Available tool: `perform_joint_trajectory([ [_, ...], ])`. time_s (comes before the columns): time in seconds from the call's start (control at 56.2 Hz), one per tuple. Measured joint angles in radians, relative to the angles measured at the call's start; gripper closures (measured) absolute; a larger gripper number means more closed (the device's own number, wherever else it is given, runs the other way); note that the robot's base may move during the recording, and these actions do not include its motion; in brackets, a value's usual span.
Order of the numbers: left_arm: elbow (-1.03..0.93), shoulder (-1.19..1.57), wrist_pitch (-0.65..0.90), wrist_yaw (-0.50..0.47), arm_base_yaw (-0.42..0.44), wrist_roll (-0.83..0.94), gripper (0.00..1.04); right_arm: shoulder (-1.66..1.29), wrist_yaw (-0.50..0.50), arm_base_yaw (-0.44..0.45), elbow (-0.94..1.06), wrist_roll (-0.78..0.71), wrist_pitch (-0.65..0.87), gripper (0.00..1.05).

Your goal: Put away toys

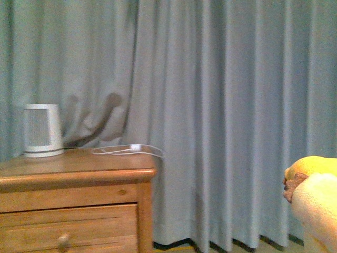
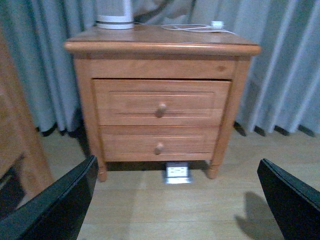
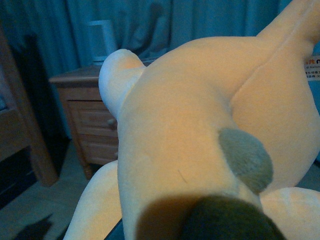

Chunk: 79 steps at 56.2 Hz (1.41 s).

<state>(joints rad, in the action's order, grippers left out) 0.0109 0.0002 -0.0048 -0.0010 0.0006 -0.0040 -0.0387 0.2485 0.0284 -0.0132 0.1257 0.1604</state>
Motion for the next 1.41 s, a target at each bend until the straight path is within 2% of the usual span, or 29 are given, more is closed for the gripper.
perform_joint_trajectory([
  [1.406,0.0,0.0,0.0,0.0,-0.001,0.0,0.06,0.0,-0.008,0.0,0.0,-0.001,0.0,0.87],
])
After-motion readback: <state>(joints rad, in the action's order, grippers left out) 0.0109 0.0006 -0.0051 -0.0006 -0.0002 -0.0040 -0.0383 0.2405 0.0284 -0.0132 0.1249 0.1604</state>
